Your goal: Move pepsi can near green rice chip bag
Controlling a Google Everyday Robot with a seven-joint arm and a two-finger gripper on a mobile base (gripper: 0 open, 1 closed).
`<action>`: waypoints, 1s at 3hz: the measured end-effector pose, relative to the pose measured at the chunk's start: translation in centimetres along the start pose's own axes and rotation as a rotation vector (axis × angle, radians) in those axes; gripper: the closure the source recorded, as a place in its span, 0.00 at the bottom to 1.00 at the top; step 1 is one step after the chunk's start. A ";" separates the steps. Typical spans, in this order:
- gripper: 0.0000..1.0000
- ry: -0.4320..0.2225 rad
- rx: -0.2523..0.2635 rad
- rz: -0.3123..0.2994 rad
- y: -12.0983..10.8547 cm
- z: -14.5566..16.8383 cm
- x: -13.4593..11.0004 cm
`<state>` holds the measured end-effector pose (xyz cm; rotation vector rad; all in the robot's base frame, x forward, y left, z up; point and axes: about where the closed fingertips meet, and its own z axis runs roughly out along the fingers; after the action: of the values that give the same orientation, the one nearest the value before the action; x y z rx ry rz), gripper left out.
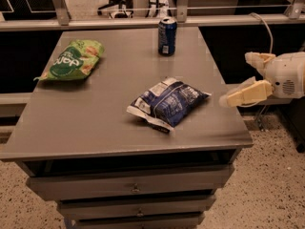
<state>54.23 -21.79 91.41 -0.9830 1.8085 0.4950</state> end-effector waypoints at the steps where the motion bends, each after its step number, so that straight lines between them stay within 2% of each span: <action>1: 0.00 0.000 0.000 0.000 0.0 0.0 0.0; 3: 0.00 -0.121 0.118 0.020 -5.3 5.7 -0.9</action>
Offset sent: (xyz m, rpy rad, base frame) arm 0.0807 0.0026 -0.0123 0.0960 -0.1546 -0.1650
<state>61.91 -20.53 90.18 -0.8377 1.7198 0.4450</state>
